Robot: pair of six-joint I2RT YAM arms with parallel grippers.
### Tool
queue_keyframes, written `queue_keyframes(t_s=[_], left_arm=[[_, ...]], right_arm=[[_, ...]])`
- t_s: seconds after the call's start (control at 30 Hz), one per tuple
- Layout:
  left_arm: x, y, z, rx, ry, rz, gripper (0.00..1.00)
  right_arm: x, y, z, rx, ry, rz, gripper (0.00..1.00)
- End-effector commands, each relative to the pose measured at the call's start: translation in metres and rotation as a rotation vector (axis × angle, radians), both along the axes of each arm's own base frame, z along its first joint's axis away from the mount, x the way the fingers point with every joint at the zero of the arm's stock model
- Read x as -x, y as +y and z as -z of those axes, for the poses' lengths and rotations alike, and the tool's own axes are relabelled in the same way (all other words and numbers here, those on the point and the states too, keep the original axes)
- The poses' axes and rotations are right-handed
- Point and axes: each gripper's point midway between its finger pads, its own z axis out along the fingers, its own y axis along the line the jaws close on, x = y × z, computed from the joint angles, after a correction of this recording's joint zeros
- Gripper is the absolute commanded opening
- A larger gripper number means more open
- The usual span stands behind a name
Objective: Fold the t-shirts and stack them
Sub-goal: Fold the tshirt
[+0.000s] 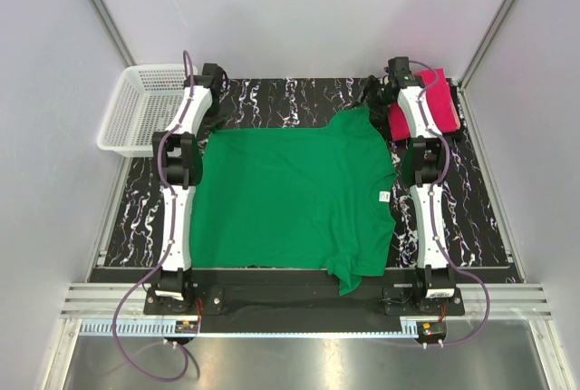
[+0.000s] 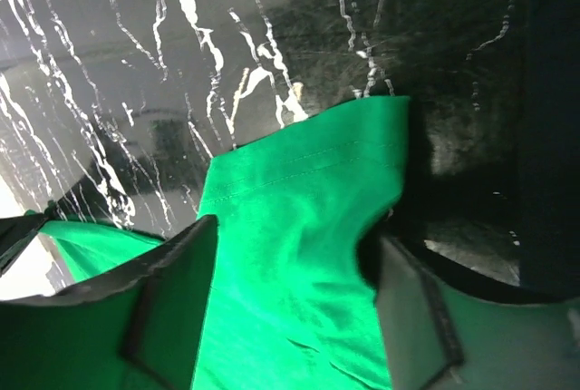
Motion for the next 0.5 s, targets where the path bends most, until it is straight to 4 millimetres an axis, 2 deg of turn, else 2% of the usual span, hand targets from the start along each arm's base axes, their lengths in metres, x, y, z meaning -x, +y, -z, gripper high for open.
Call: queue_keyframes(t_s=[0.0,0.13,0.17,0.3,0.33,0.47], left_arm=[[-0.0078,-0.0014,-0.0129,0.019,-0.048,0.012,0.19],[-0.0081,-0.0027,-0.0125,0.021,-0.049,0.016,0.18],[-0.0074,-0.0030,-0.0119,0.023,-0.046,0.016,0.18],[-0.0082,-0.0027,-0.0117,0.026,-0.048,0.017,0.17],[-0.0077,-0.0037,-0.0116,0.026,-0.046,0.020,0.17],[-0.0083,-0.0048,-0.0132,0.032,-0.050,0.024,0.17]], right_arm=[[-0.0071,-0.0041,0.0120,0.033,-0.010,0.022,0.71],[-0.0085,-0.0060,0.0134,0.044,-0.015,0.026,0.54],[-0.0093,-0.0065,0.0133,0.047,-0.019,0.027,0.36],[-0.0101,-0.0105,0.0139,0.071,-0.022,0.036,0.03],[-0.0094,-0.0111,0.0153,0.074,-0.018,0.037,0.00],[-0.0083,-0.0124,0.0129,0.086,-0.024,0.028,0.00]])
